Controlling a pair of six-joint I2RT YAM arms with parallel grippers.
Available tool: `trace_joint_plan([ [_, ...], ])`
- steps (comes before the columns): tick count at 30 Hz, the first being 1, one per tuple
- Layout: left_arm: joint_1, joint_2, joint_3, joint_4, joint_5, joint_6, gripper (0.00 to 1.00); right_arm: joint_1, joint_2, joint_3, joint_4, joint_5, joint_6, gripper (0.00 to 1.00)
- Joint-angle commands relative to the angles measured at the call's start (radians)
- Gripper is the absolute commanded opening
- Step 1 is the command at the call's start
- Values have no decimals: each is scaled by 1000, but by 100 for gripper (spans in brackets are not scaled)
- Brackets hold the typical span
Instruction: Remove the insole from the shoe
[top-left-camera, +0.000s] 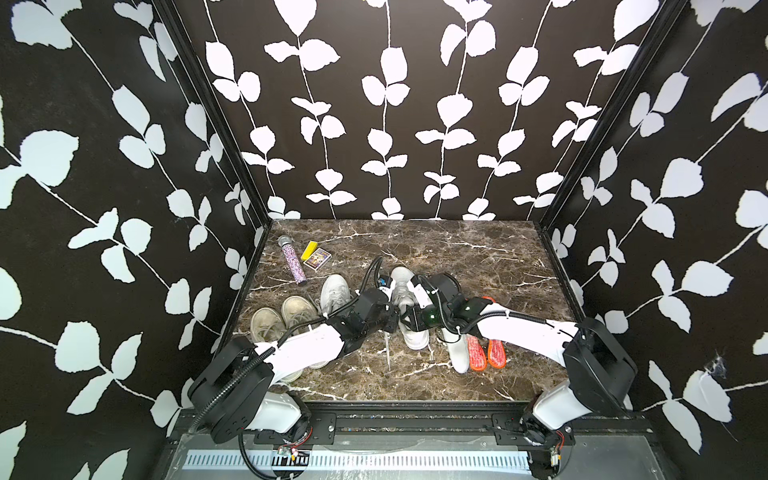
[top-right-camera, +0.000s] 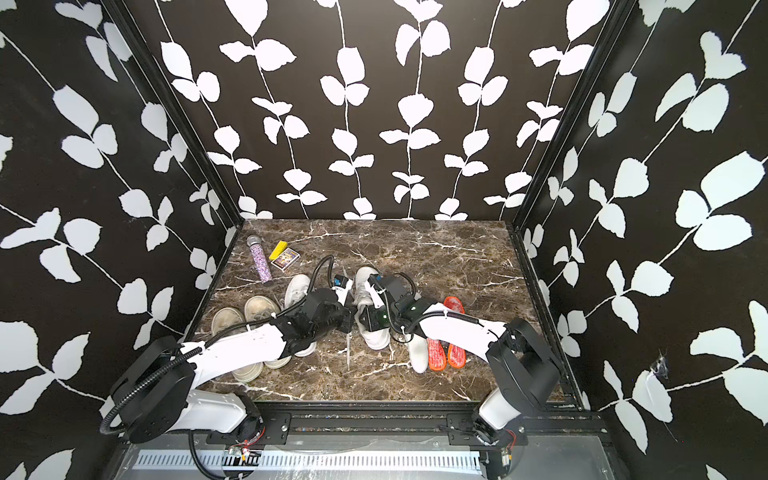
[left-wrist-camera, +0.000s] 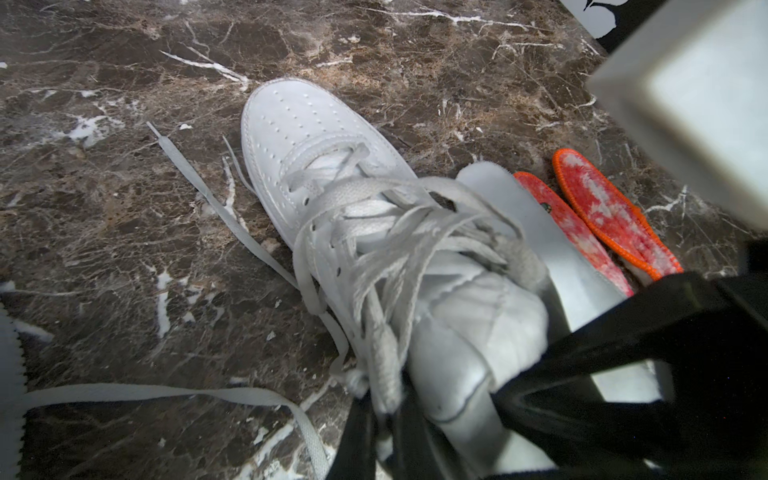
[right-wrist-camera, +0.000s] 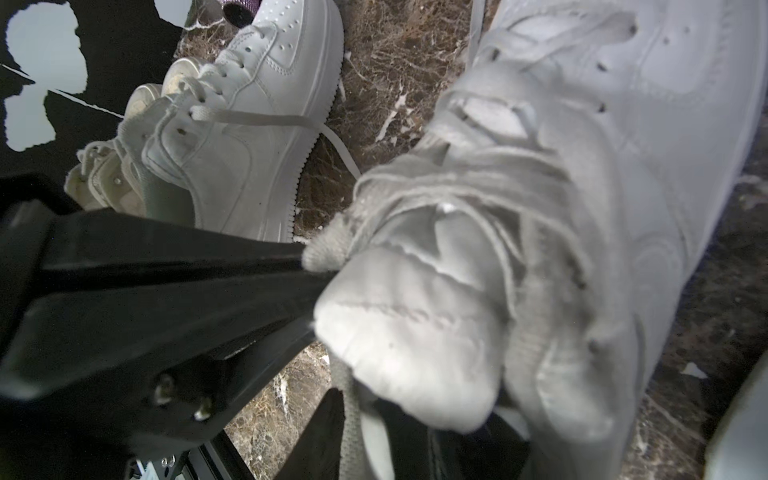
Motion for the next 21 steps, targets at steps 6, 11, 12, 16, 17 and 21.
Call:
trace_joint_plan([
  [6, 0, -40, -1, 13, -15, 8, 0, 15, 65, 41, -24, -18, -9, 18],
  [11, 1, -46, -1, 3, -24, 8, 0, 15, 42, 30, 17, -17, 12, 1],
  [12, 1, -47, -2, -2, -28, 8, 0, 14, 41, 23, 33, -24, 18, 0],
  [16, 1, -58, -6, -18, -65, -9, 0, 12, -16, -21, 149, -44, 75, 0],
  [17, 0, -58, -4, -23, -73, -9, 0, 11, -24, -32, 182, -50, 93, 0],
  [21, 0, -41, 20, -66, -105, -3, 0, -2, -54, -81, 344, -79, 187, 0],
])
